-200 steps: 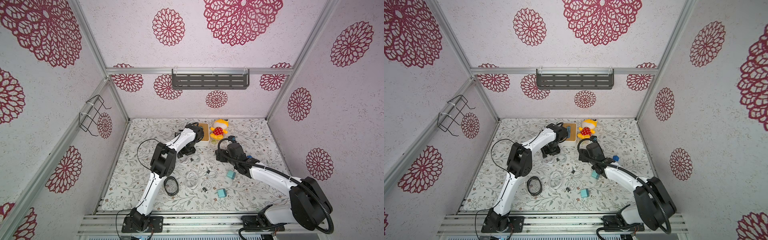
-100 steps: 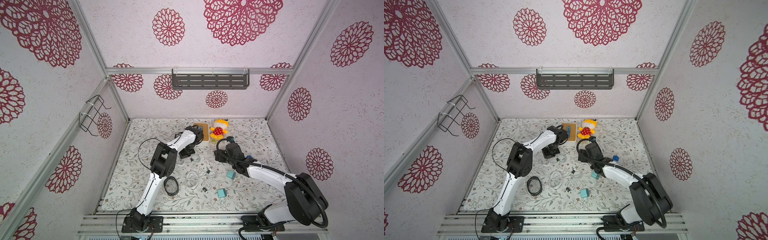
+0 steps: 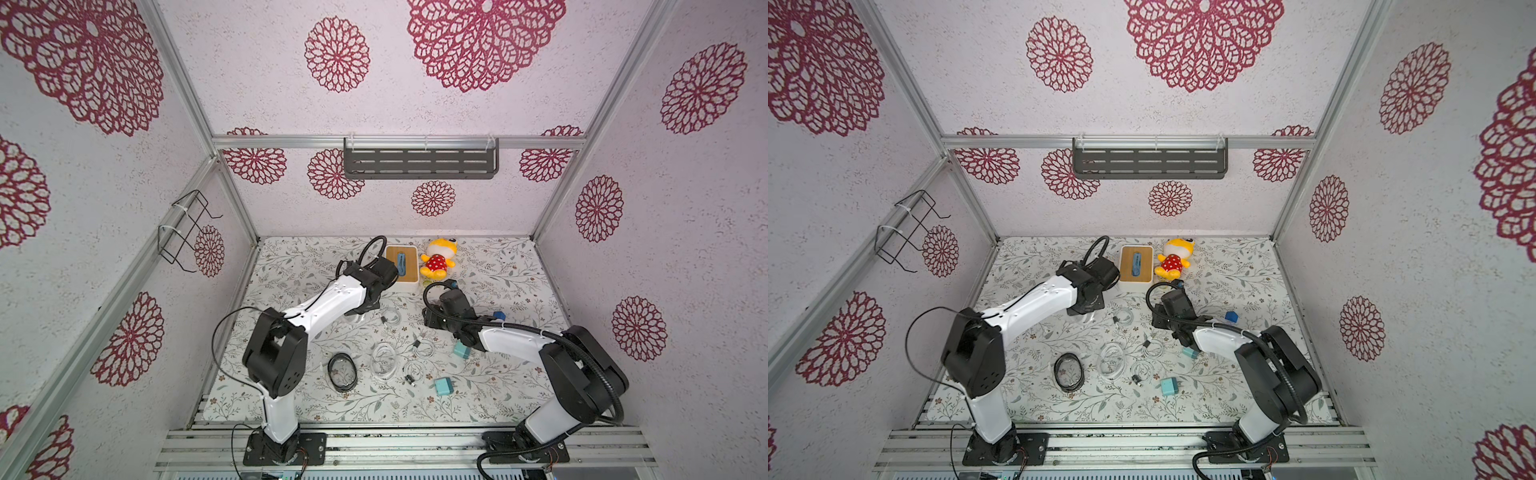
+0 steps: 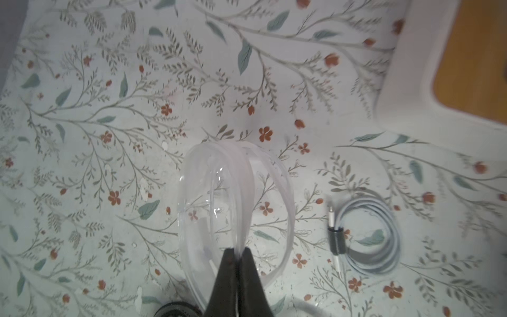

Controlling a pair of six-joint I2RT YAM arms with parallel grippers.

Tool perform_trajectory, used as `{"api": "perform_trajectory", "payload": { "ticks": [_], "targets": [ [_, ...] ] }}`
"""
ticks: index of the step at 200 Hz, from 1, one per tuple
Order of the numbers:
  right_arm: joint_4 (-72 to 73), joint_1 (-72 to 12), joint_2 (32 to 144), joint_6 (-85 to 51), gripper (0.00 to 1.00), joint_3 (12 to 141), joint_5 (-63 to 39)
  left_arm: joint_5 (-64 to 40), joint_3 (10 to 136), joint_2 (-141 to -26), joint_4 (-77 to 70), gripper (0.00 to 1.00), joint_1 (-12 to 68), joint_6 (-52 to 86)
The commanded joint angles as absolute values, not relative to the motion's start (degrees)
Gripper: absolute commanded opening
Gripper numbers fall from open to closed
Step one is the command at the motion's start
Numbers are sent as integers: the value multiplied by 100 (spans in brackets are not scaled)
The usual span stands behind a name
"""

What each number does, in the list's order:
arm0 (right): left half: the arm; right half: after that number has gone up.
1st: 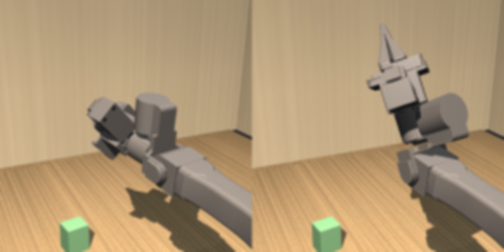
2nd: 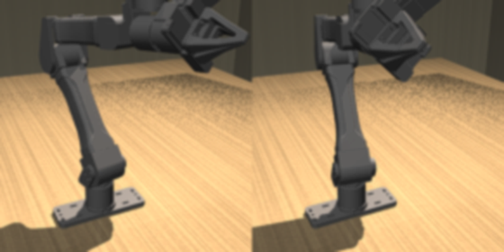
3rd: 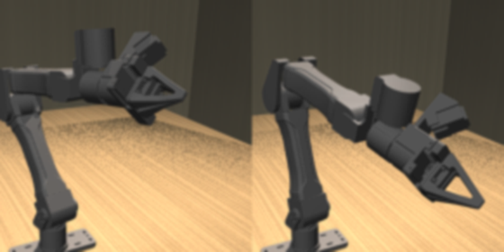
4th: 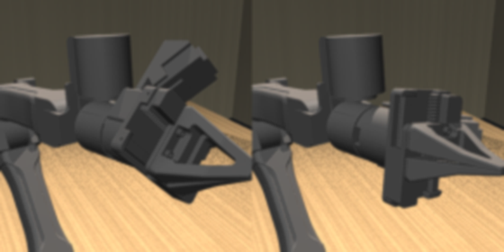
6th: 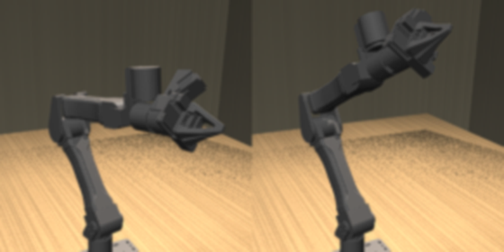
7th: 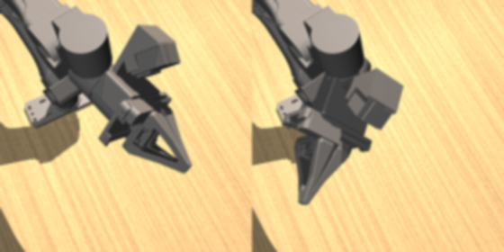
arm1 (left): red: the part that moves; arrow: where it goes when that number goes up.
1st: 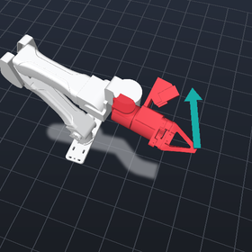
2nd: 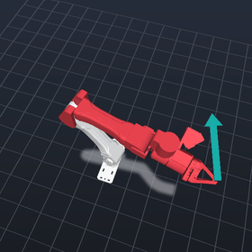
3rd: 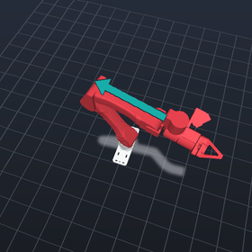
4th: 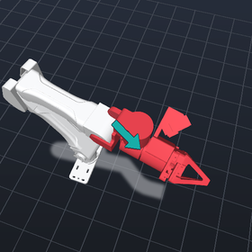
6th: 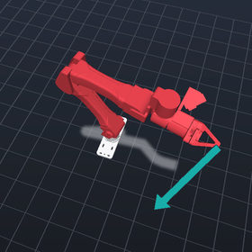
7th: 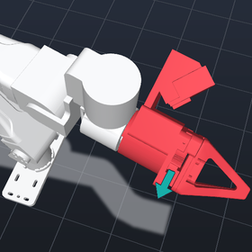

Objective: Pack away charging kits
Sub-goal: Pick up the storage bag at the center of the board, then pick up the charging cable from the center of the board.

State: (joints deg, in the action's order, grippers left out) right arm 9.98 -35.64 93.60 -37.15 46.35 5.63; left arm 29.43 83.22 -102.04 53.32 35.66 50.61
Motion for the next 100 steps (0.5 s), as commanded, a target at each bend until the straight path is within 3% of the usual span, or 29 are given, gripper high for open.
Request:
{"api": "perform_trajectory", "payload": {
  "ticks": [1, 39, 64, 100],
  "targets": [
    [1000, -3744, 9628, -3840, 55, 5063, 588, 3232, 7925, -9677, 3749, 0, 3496, 4136],
    [552, -4010, 10087, -3575, 54, 5637, 871, 3632, 7828, -9428, 3190, 0, 3379, 3641],
    [139, -4193, 10440, -3494, 52, 6074, 1082, 3880, 6975, -9127, 2213, 0, 3320, 2942],
    [-453, -4559, 10908, -3318, 50, 6760, 1464, 3519, 6621, -8469, 2458, 0, 2868, 3249]
  ]
}}
